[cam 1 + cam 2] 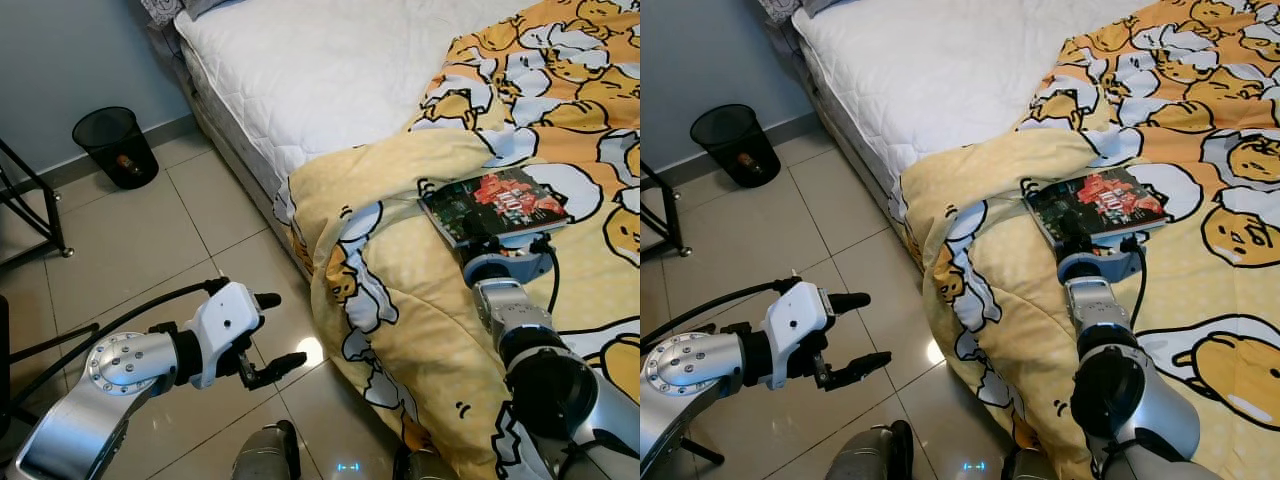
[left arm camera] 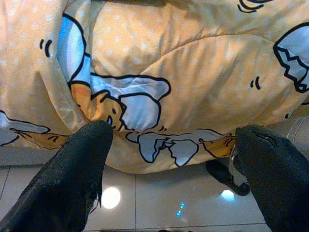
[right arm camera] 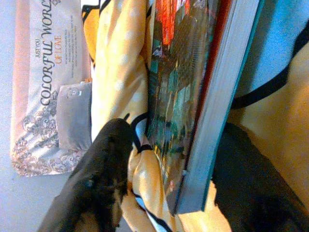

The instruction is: Clean up the room

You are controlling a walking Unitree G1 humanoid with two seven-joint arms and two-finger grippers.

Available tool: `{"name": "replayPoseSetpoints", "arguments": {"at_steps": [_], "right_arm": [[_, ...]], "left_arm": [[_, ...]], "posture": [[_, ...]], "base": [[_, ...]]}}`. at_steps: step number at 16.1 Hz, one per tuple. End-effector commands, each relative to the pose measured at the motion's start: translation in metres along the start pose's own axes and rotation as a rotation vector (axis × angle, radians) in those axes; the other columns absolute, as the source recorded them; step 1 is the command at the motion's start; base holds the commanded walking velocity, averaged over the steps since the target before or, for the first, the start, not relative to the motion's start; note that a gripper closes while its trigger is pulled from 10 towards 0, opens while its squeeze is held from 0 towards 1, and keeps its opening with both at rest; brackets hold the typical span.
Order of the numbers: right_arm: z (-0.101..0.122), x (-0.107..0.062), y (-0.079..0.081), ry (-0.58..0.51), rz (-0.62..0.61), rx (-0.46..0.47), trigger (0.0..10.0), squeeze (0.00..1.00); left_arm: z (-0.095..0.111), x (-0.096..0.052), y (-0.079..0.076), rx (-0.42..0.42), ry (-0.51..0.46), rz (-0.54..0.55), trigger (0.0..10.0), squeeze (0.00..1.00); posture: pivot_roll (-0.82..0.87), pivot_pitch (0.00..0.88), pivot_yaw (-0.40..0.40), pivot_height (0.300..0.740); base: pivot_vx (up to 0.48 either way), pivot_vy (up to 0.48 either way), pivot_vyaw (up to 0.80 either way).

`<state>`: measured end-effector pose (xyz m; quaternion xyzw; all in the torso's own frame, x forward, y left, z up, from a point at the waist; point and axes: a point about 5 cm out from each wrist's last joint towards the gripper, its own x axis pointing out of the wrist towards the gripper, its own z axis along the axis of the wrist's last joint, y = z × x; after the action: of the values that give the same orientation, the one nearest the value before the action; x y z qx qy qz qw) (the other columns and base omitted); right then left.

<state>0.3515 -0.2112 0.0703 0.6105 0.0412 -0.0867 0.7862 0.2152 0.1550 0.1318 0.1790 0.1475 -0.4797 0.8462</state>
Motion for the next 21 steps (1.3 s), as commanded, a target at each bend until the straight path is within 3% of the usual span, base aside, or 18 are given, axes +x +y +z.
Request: {"name": "replayPoseSetpoints", "arguments": {"at_steps": [1, 13, 17, 19, 21], "right_arm": [[-0.004, 0.0, 0.001, 0.004, 0.0, 0.017, 0.0, 0.0], [-0.009, 0.0, -0.001, 0.019, -0.028, -0.002, 0.0, 0.0], [-0.003, -0.003, -0.008, 0.035, -0.047, -0.104, 0.0, 0.0], [0.005, -0.008, -0.017, 0.036, -0.042, -0.127, 0.0, 0.0], [0.016, -0.028, -0.05, 0.052, -0.114, -0.127, 0.0, 0.0]], "left_arm": [[0.003, -0.002, 0.0, 0.011, -0.002, 0.004, 10.0, 0.75], [0.008, 0.009, 0.01, 0.026, -0.027, 0.02, 10.0, 0.75], [0.007, 0.019, 0.01, 0.012, -0.055, 0.047, 10.0, 0.75], [0.006, 0.022, 0.009, 0.003, -0.069, 0.057, 10.0, 0.75], [0.003, 0.022, 0.003, 0.004, -0.073, 0.05, 10.0, 0.75]], "posture": [[0.27, 0.179, 0.09, 0.74], [0.26, 0.097, 0.085, 0.74], [0.22, 0.05, 0.064, 0.74], [0.19, 0.036, 0.053, 0.74], [0.15, 0.023, 0.049, 0.74]], "base": [[0.0, 0.0, 0.0], [0.0, 0.0, 0.0], [0.0, 0.0, 0.0], [0.0, 0.0, 0.0], [0.0, 0.0, 0.0]]}}
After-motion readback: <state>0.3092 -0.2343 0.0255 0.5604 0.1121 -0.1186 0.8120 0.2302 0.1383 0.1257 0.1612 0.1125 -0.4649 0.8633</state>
